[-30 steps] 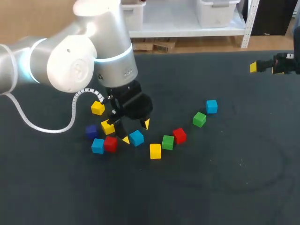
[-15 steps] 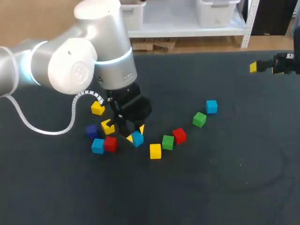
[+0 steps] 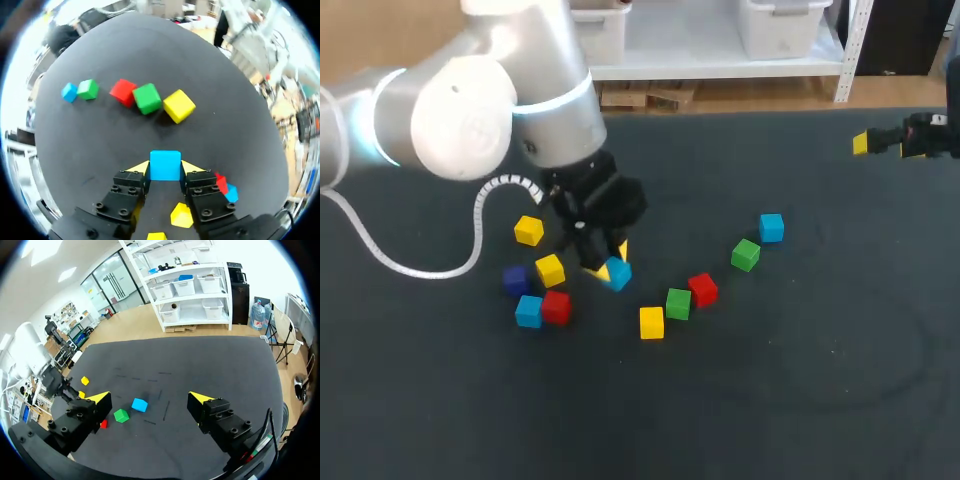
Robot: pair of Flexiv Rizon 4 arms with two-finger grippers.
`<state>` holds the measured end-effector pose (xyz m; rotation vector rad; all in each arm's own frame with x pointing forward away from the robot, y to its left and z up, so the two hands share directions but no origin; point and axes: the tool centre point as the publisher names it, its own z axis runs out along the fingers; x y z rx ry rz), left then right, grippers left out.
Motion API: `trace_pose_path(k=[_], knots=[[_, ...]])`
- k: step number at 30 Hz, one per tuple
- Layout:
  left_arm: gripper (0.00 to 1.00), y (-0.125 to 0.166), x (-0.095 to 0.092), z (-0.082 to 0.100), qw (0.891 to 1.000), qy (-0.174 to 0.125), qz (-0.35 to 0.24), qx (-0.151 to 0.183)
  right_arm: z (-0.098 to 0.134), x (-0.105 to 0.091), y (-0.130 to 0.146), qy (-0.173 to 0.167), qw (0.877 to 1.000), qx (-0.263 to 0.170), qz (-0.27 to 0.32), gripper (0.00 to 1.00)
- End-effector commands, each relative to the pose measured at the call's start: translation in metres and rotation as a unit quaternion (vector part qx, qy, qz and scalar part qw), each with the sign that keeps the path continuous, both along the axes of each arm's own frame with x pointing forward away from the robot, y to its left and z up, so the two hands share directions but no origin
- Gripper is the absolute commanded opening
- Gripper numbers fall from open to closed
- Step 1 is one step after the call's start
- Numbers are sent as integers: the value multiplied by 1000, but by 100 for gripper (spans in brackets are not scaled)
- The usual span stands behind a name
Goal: Place the blue cubes, place green cubes on the blue cubes, place the yellow cubes on the green cubes, then place the red cubes on the yellow cubes, and place purple cube on the red cubes.
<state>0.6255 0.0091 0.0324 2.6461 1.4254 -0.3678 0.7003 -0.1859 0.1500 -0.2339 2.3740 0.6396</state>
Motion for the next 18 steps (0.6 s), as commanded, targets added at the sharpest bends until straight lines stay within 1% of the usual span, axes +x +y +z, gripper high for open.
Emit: trace_pose_path(k=[1, 2, 3, 4, 5, 6, 8, 9, 11, 12, 13, 14, 17, 18], knots=[[0, -6, 8, 12, 998, 29, 62, -17, 0, 0, 1, 0, 1000, -1, -1, 100], [0, -9, 9, 13, 996, 28, 80, -14, 0, 0, 1, 0, 1000, -1, -1, 100], [0, -13, 11, 13, 994, 38, 102, -14, 0, 0, 1, 0, 1000, -1, -1, 100], [0, -15, 12, 15, 992, 39, 115, -20, 0, 0, 1, 0, 1000, -1, -1, 100], [0, -18, 12, 17, 990, 37, 134, -16, 0, 0, 1, 0, 1000, -1, -1, 100], [0, -21, 14, 18, 986, 44, 159, -8, 0, 0, 1, 0, 1000, -1, -1, 100], [0, -25, 16, 20, 981, 40, 189, -13, 0, 0, 1, 0, 1000, -1, -1, 100], [0, -28, 18, 21, 977, 43, 208, -6, 0, 0, 1, 0, 1000, -1, -1, 100], [0, -32, 19, 21, 972, 35, 233, -4, 0, 0, 1, 0, 1000, -1, -1, 100], [0, -36, 21, 21, 969, 31, 247, 12, 0, 0, 1, 0, 1000, -1, -1, 100], [0, -38, 22, 20, 967, 27, 254, 9, 0, 0, 1, 0, 1000, -1, -1, 100], [0, -40, 24, 19, 962, 24, 270, 23, 0, 0, 1, 0, 1000, -1, -1, 100], [0, -47, 29, 14, 955, 20, 292, 41, 0, 0, 1, 0, 1000, -1, -1, 100], [0, -48, 30, 14, 954, 24, 297, 30, 0, 0, 1, 0, 1000, -1, -1, 100]])
